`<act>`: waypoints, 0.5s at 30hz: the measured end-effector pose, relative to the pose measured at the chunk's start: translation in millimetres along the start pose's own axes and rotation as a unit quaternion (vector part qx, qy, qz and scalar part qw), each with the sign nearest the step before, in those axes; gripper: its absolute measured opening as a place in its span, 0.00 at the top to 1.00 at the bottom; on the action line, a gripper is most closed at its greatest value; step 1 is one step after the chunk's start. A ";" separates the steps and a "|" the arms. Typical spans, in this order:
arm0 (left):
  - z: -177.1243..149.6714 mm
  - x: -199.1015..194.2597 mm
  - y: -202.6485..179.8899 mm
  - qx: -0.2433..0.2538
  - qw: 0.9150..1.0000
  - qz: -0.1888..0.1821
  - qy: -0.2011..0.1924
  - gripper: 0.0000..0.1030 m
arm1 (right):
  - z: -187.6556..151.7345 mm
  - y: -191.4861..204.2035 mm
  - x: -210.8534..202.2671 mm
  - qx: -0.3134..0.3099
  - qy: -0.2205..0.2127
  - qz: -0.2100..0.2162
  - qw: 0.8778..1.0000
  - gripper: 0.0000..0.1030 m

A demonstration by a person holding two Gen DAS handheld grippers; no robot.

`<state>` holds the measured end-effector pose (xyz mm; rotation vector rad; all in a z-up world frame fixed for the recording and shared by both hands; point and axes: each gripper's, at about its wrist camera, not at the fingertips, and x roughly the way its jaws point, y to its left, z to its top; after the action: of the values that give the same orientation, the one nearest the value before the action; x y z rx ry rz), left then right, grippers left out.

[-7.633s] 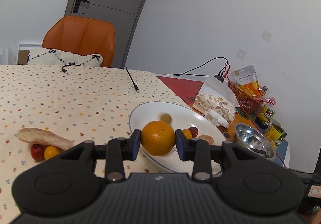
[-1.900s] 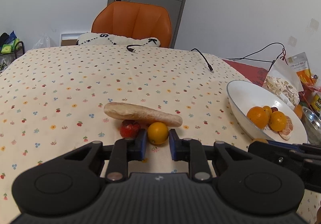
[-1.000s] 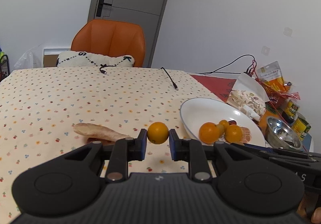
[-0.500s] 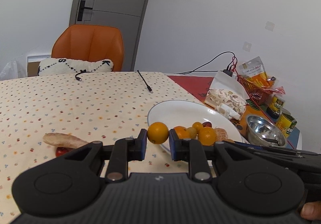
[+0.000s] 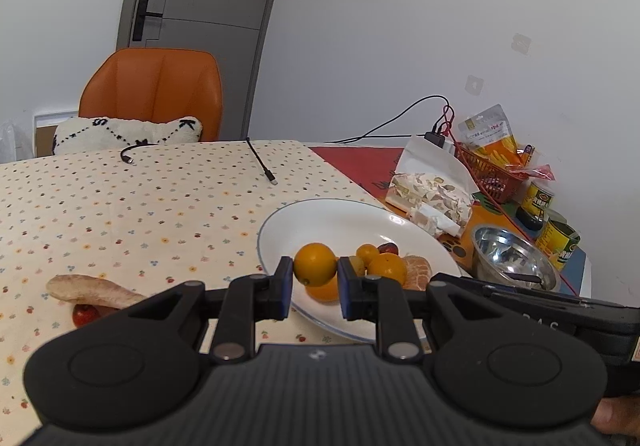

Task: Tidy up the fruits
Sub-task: 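Carry the yellow tomato and kiwi onto the white plate and open both grippers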

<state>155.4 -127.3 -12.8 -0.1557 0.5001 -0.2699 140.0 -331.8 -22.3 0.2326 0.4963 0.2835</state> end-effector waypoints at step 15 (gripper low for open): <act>4.8 3.5 -11.1 -0.002 1.000 -0.012 0.002 0.73 | 0.2 -15.0 -7.3 0.021 -0.001 -0.009 1.000 0.64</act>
<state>158.3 -138.5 -7.9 -0.1645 0.5032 -0.2927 137.2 -348.1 -23.3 0.2684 0.5024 0.2557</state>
